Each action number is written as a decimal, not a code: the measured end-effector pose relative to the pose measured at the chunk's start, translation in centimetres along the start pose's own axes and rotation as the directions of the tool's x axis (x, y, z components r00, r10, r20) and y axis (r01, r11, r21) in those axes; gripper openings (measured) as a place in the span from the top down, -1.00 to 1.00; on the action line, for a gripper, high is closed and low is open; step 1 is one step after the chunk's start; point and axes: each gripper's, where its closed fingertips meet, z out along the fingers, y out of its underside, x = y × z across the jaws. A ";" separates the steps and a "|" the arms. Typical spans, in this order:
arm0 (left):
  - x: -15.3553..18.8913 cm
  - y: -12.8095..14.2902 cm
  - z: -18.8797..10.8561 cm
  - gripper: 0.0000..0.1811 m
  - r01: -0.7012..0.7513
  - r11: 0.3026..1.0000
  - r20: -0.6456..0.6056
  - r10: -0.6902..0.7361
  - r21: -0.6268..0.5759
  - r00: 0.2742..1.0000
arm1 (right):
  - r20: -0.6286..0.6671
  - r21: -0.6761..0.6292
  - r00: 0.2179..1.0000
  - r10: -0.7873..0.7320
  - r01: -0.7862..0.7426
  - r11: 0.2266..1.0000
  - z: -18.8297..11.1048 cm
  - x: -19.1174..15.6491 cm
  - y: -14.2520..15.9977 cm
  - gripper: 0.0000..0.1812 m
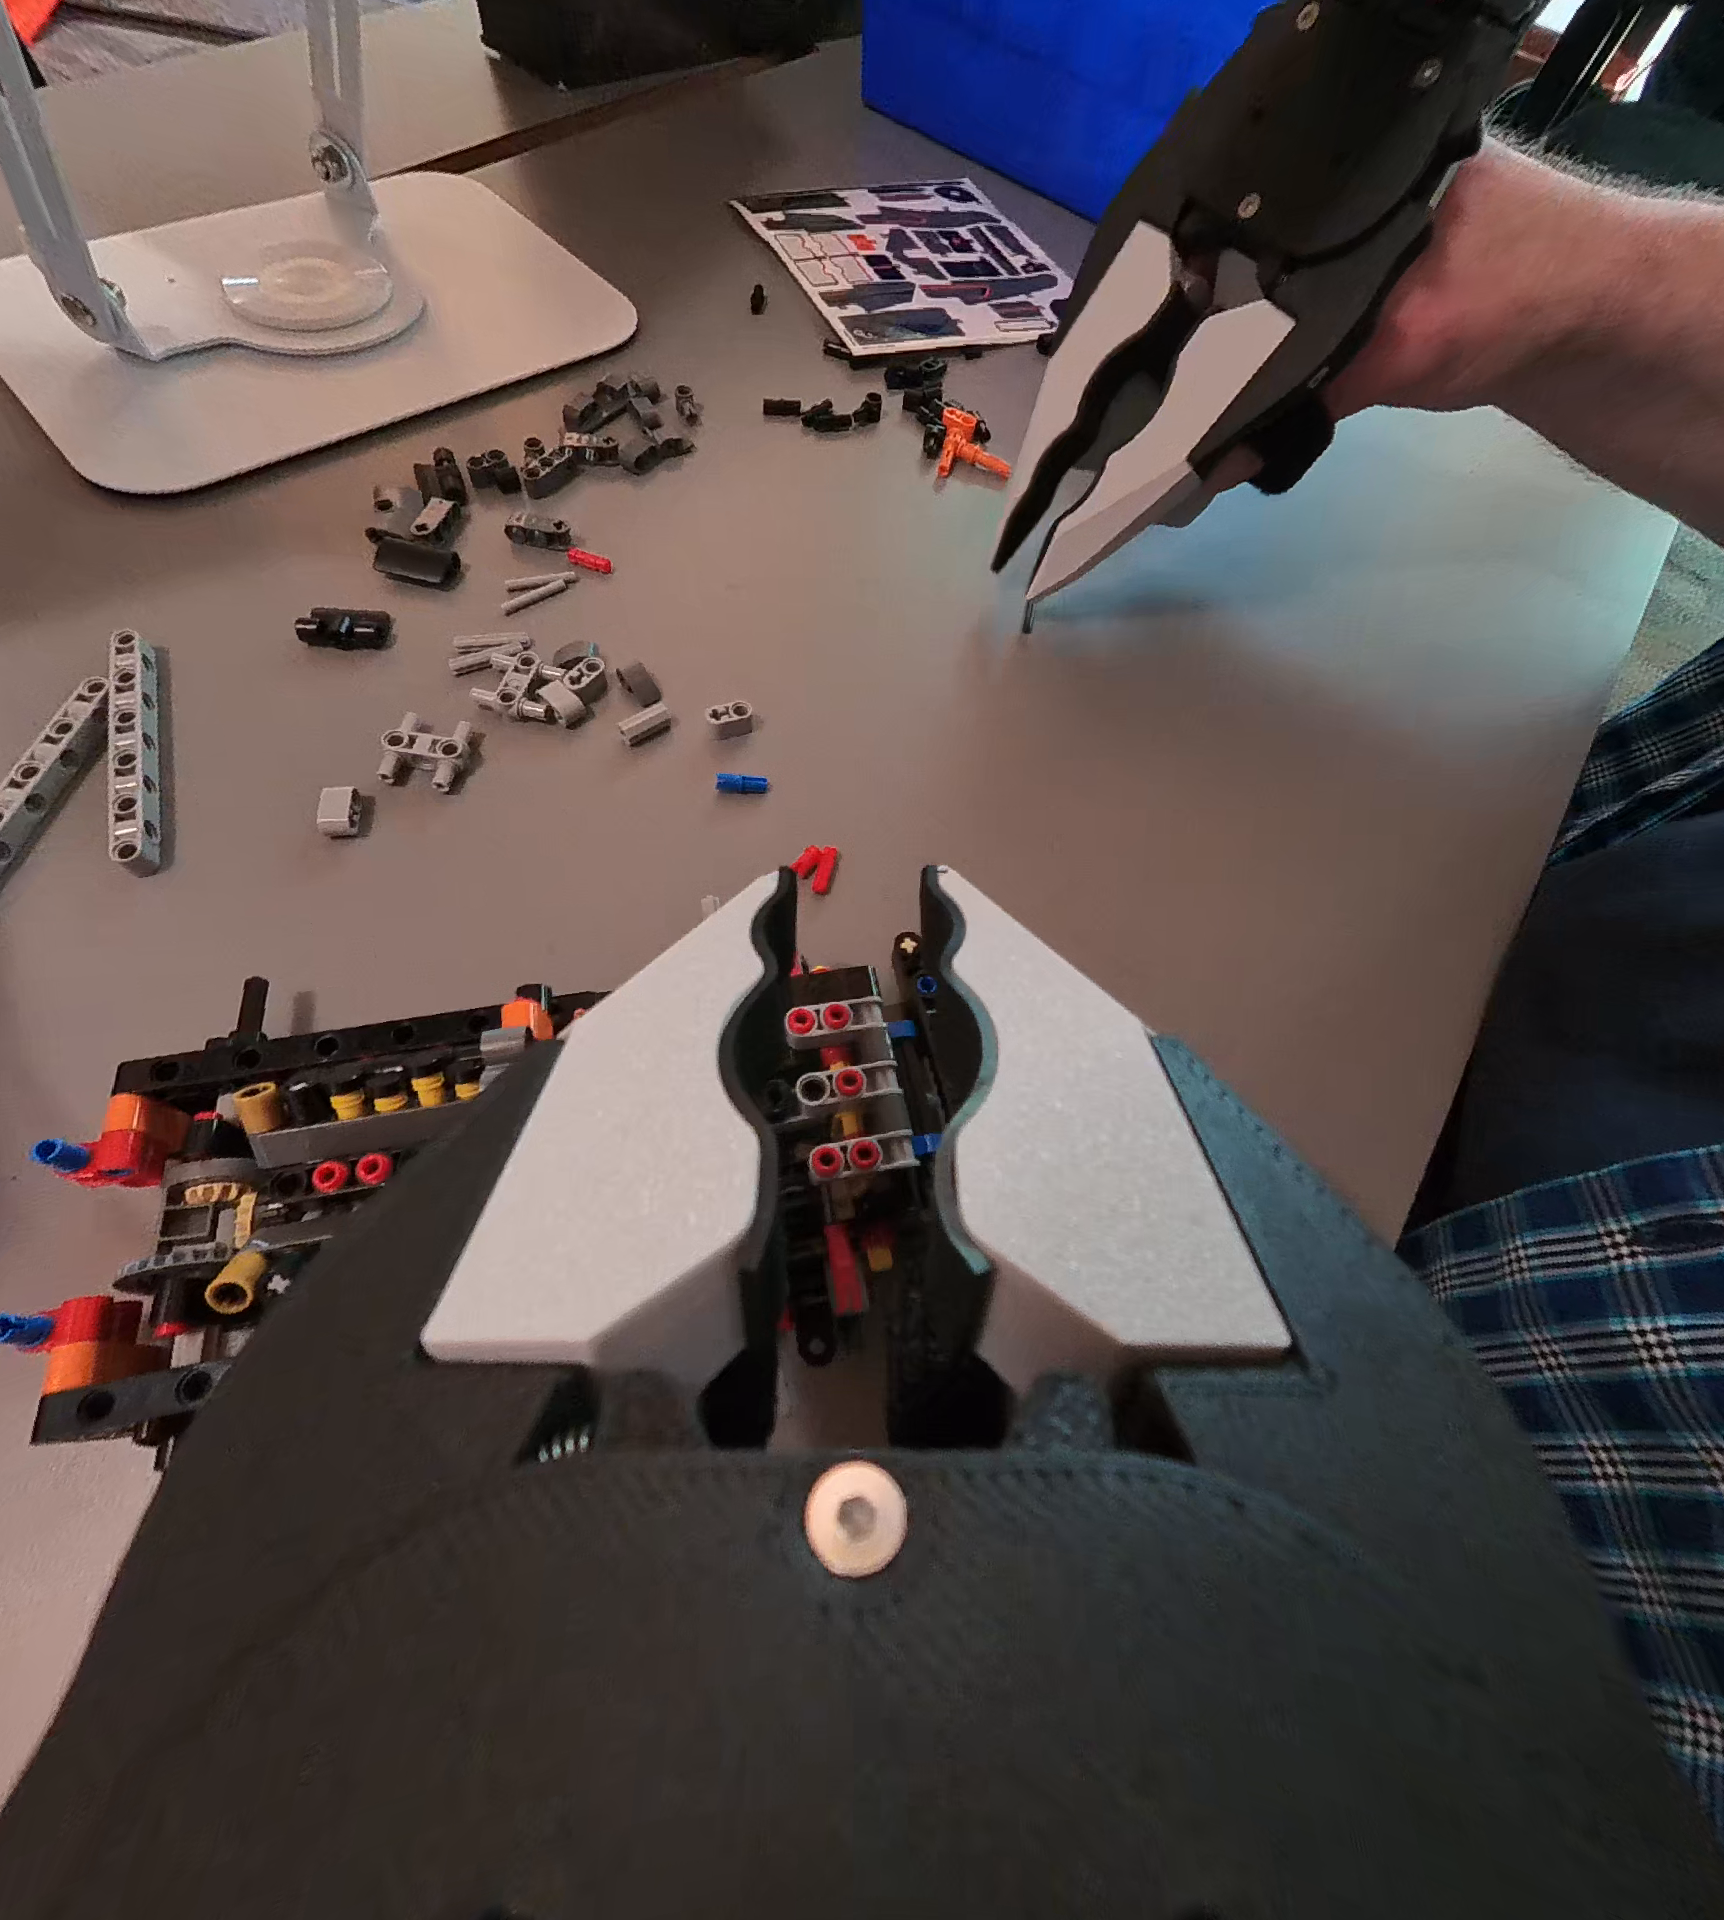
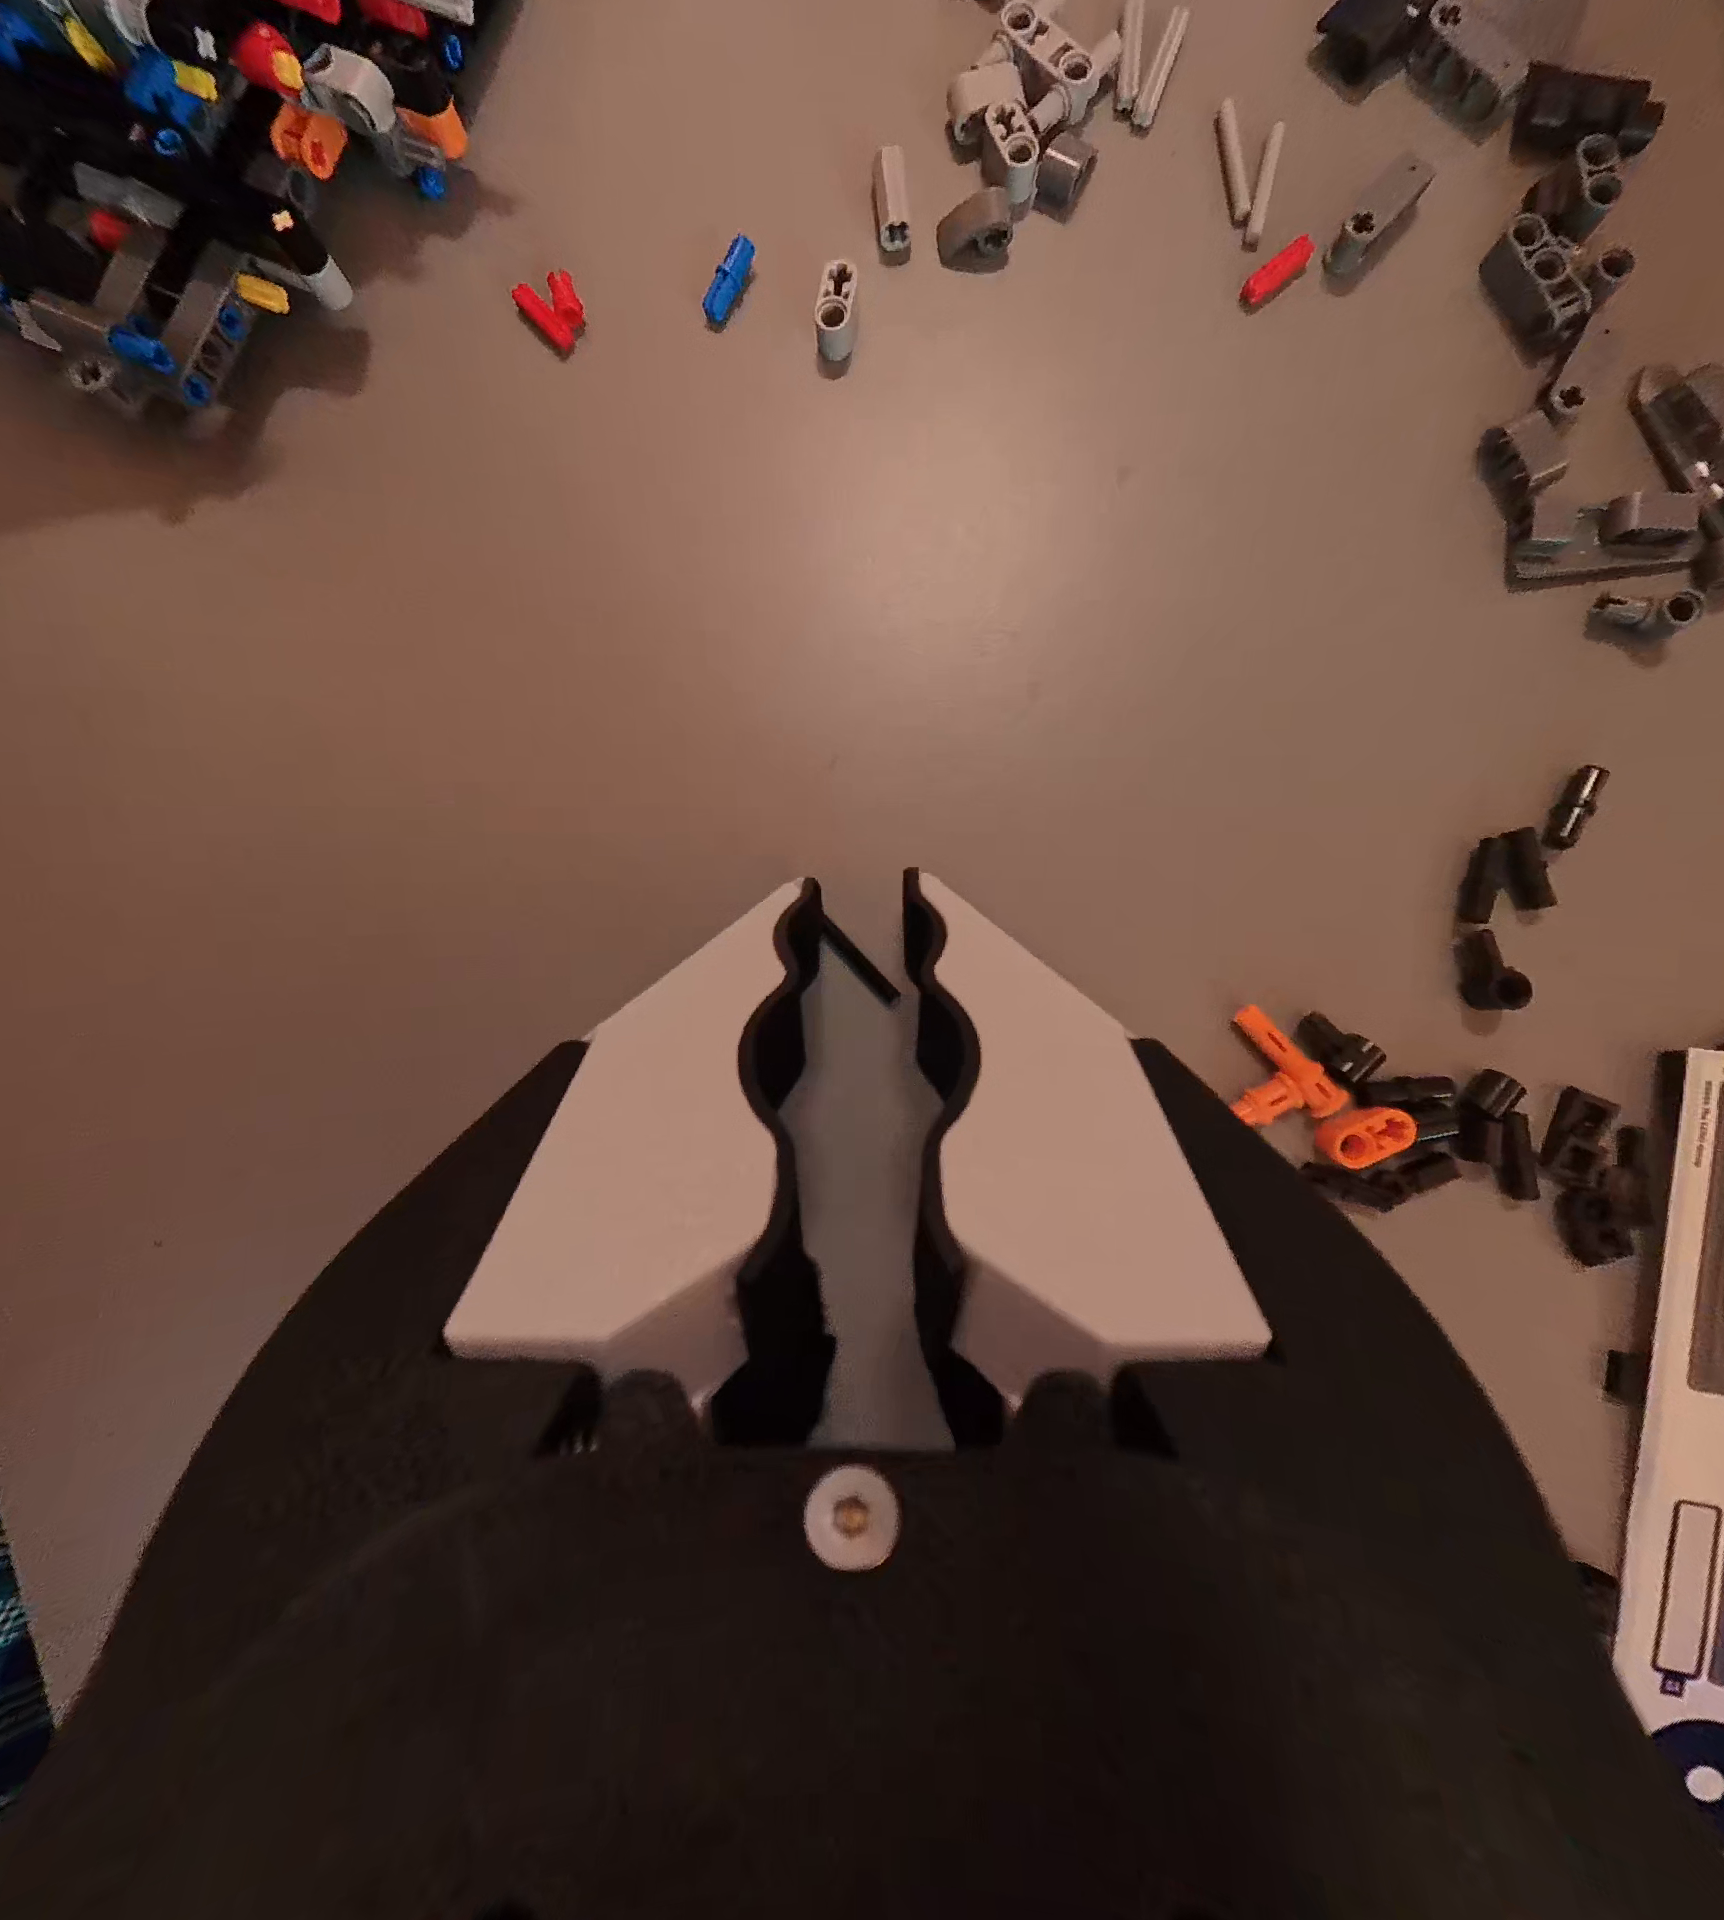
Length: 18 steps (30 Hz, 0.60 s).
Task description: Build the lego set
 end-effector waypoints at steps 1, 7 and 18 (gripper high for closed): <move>0.0 0.0 0.0 0.74 0.001 1.000 0.001 -0.001 0.000 1.000 | 0.001 0.003 1.000 0.003 -0.003 1.000 -0.1 0.0 0.0 0.84; -0.1 0.0 0.0 0.74 0.002 1.000 0.001 -0.002 0.002 1.000 | -0.012 0.033 1.000 0.029 -0.029 0.999 -1.2 0.6 -0.1 0.84; -0.3 -0.2 -0.4 0.74 0.009 1.000 0.006 -0.009 0.017 1.000 | -0.202 0.103 0.963 0.177 -0.159 0.982 -6.8 6.5 2.6 0.73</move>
